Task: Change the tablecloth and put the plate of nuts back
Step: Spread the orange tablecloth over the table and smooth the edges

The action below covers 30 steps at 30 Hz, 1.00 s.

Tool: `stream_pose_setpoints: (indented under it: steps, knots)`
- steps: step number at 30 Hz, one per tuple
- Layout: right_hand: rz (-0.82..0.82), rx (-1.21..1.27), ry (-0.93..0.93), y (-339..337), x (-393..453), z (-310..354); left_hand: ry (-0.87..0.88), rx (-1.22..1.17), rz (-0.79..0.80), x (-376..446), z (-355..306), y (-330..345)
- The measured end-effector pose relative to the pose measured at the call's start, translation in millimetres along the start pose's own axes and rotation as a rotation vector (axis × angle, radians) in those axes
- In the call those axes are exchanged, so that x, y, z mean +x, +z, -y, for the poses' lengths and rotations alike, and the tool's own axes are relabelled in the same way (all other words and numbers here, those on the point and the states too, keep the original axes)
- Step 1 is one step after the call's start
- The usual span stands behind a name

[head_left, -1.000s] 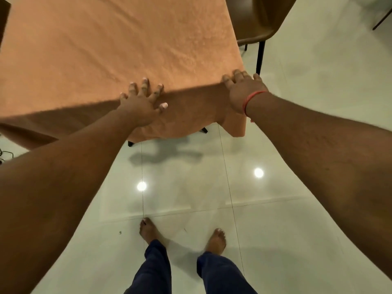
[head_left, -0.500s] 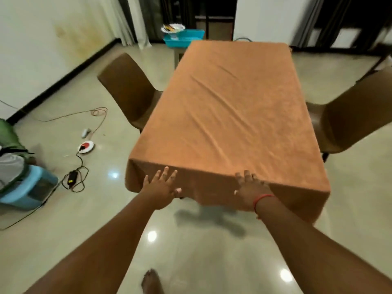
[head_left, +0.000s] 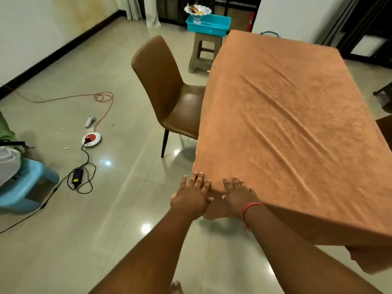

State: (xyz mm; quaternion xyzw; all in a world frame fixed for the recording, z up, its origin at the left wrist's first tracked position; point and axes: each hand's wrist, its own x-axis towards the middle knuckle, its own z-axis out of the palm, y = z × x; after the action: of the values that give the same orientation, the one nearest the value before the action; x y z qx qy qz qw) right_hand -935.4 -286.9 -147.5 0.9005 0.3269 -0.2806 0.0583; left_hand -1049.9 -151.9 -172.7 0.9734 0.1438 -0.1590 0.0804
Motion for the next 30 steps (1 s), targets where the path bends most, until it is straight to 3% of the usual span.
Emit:
stream_pose_setpoints:
  steps: [13,21,30]
  knots:
    - [-0.037,-0.029,0.073,19,-29,13,0.023,0.009,-0.082,-27,11,6]
    - [0.002,-0.049,0.102,14,-33,0,-0.007,-0.072,-0.006,-25,10,0]
    - [0.043,-0.084,-0.011,10,-31,-7,-0.082,0.055,0.006,-20,4,0]
